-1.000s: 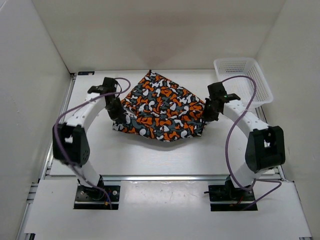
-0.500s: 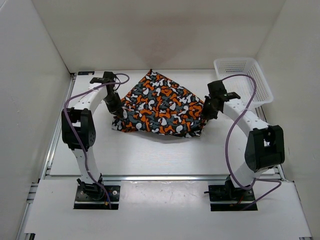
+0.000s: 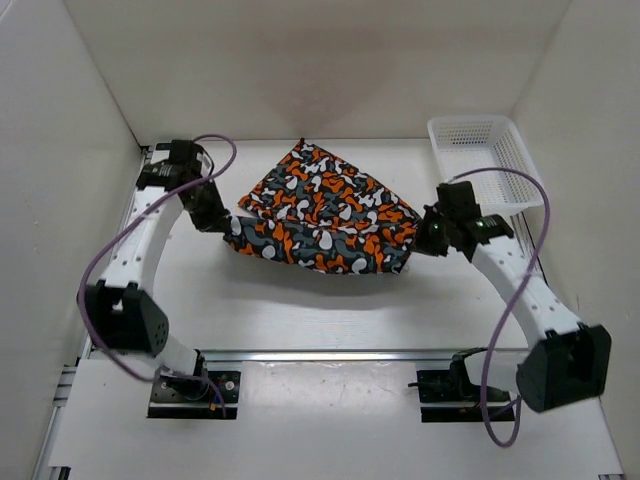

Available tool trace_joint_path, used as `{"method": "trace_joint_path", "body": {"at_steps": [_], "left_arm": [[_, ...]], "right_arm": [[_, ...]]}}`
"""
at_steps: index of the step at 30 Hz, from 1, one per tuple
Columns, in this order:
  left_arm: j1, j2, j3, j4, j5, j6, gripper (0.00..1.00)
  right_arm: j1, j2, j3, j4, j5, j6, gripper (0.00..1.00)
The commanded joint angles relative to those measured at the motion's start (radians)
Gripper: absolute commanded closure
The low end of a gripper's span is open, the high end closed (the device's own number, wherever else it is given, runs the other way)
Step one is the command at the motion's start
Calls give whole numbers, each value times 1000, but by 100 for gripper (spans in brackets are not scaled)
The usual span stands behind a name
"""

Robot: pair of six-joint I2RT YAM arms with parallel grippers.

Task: Fold and stack the shorts
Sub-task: Fold the shorts

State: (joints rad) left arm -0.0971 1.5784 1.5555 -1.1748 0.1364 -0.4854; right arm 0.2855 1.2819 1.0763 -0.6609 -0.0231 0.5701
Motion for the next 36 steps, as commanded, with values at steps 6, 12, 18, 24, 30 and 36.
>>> {"method": "trace_joint_path", "body": {"at_steps": [6, 12, 18, 24, 30, 36], "left_arm": [[8, -223, -353, 42, 107, -18, 67], [-13, 32, -207, 43, -7, -7, 39], [-27, -213, -326, -15, -110, -71, 39], [-46, -441, -616, 10, -93, -252, 43], [-96, -526, -722, 59, -49, -363, 76], [-118, -396, -854, 171, 19, -389, 57]], "right_arm": [[0, -283, -275, -192, -40, 71, 40], [0, -92, -202, -160, 22, 51, 25], [0, -260, -278, -180, 41, 77, 30], [0, -334, -417, -171, -12, 184, 36], [-9, -371, -452, -134, -60, 243, 41], [-9, -362, -443, -134, -60, 243, 41]]}}
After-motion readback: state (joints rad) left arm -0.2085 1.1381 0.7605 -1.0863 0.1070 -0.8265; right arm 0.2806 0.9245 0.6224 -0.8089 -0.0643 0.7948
